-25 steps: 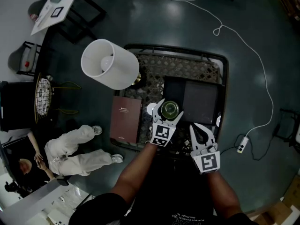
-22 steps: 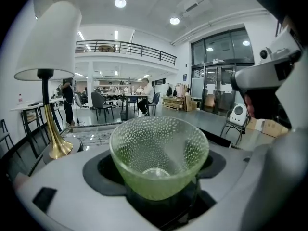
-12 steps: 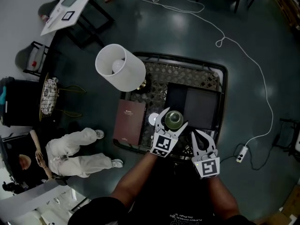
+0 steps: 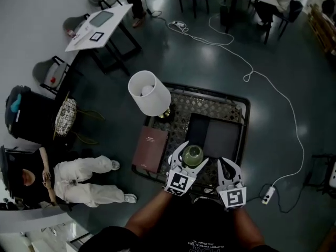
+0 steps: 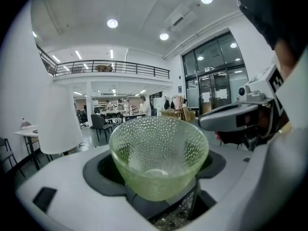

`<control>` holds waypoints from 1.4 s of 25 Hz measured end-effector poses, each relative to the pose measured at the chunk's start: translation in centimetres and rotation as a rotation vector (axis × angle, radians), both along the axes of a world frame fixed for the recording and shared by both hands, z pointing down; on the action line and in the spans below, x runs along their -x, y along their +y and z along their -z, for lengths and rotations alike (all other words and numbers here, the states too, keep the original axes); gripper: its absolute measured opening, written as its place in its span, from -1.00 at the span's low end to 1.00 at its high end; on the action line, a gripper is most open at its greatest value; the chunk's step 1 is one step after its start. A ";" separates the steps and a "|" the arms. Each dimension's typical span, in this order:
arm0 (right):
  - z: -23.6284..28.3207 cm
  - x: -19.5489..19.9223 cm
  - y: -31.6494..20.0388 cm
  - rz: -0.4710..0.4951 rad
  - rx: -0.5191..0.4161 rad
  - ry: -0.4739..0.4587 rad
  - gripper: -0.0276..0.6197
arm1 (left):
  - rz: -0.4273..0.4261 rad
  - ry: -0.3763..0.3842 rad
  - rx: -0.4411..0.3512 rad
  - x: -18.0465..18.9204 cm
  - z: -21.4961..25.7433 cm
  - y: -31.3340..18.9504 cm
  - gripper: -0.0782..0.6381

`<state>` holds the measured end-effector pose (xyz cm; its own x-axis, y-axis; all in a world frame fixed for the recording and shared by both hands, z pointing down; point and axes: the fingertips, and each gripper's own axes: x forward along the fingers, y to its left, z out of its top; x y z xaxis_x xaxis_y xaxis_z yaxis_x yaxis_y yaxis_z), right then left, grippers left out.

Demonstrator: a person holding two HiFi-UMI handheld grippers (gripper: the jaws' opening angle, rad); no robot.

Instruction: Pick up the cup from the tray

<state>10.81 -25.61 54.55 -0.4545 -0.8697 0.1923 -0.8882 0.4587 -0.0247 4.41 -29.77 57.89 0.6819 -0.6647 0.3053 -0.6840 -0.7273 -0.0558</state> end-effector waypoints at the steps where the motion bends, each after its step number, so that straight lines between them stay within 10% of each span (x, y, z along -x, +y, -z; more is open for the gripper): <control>1: 0.7 -0.3 -0.2 -0.005 -0.013 -0.006 -0.92 | 0.003 0.001 -0.015 -0.1 0.8 0.0 0.32; 35: 10.1 -1.5 2.0 0.040 -0.202 -0.028 -0.92 | 0.060 0.044 -0.115 -1.8 9.4 5.7 0.32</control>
